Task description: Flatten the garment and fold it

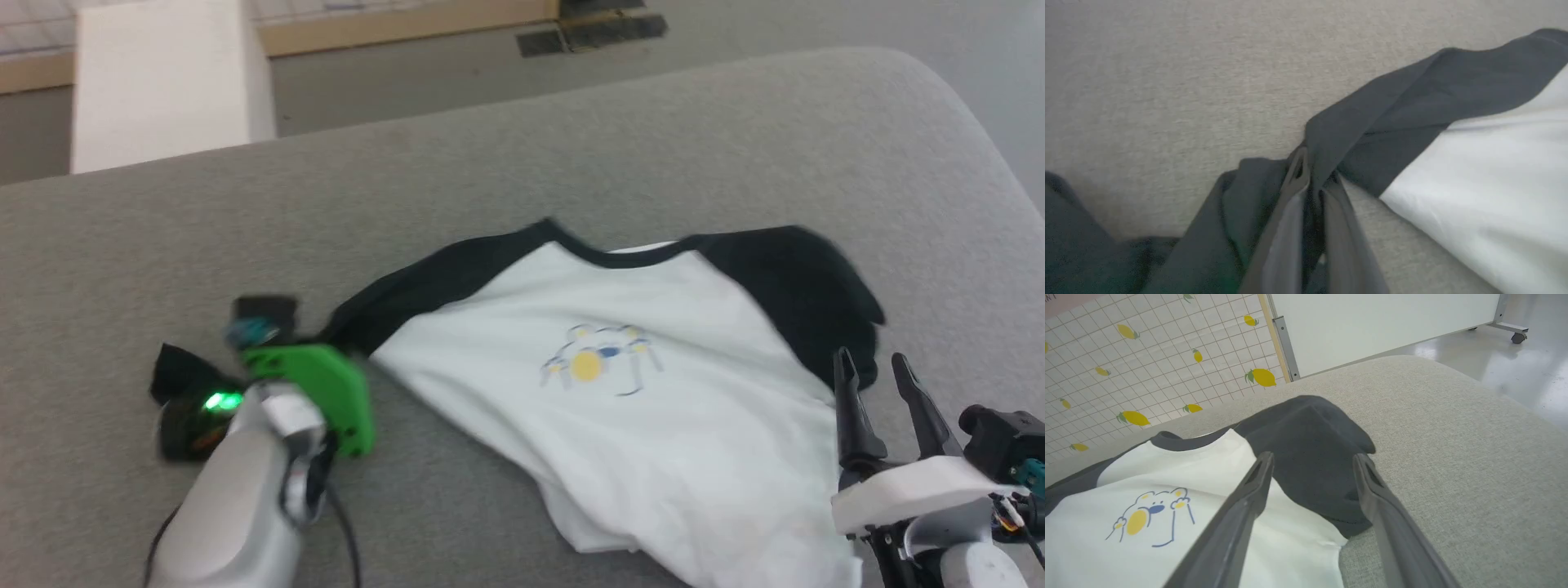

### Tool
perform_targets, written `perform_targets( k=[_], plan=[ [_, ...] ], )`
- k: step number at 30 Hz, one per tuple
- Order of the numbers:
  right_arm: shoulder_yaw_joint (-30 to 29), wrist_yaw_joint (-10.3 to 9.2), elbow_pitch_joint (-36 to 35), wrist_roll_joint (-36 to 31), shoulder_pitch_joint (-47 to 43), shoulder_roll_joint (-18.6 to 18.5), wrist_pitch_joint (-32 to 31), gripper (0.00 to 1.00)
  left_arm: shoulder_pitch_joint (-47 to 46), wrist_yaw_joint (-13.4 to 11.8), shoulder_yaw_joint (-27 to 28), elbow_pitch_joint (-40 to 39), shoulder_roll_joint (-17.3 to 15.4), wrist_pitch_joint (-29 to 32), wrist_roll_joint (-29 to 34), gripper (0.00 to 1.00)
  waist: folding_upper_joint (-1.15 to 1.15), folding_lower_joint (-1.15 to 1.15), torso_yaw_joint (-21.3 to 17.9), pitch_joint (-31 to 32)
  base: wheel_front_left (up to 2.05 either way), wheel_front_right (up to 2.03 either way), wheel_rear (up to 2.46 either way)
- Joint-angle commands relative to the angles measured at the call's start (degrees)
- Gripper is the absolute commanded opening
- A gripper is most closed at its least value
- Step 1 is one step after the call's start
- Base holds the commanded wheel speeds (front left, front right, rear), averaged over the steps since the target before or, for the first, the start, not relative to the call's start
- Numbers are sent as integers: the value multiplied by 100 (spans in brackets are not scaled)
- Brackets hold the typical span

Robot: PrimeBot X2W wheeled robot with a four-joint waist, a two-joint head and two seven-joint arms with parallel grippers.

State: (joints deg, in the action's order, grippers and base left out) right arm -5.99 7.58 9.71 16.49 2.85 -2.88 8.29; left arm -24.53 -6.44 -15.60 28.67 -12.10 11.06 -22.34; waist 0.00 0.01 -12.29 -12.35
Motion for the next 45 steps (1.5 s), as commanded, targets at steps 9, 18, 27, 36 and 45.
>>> perform_targets(
  k=[9, 18, 27, 36, 45],
  plan=[
    [16, -9, -294, -93, -271, 0, -366, 100, 2036, -833, 736, -1680, -642, 548, -403, 0, 0, -1, 1117, 690, 0, 0, 0],
    [-108, -9, -565, -305, -323, 1, -721, 100, 2755, -662, 988, -2616, -345, 354, -1028, 100, 0, -1, 1420, 710, 0, 0, 0],
    [-149, -9, -857, -220, -281, 1, -741, 100, 2210, -12, 523, -3373, -916, 21, -394, 100, 0, -1, 1424, 543, 0, 0, 0],
    [130, -9, -932, -86, -109, 1, -713, 100, 888, 557, -262, -2382, -1238, 966, 105, 100, 0, -1, 973, 144, 0, 0, 0],
    [199, -9, -983, -42, 23, 1, -662, 100, 490, 498, -292, -1338, -1334, 1981, -47, 100, 0, -1, 502, -226, 0, 0, 0]
  ],
)
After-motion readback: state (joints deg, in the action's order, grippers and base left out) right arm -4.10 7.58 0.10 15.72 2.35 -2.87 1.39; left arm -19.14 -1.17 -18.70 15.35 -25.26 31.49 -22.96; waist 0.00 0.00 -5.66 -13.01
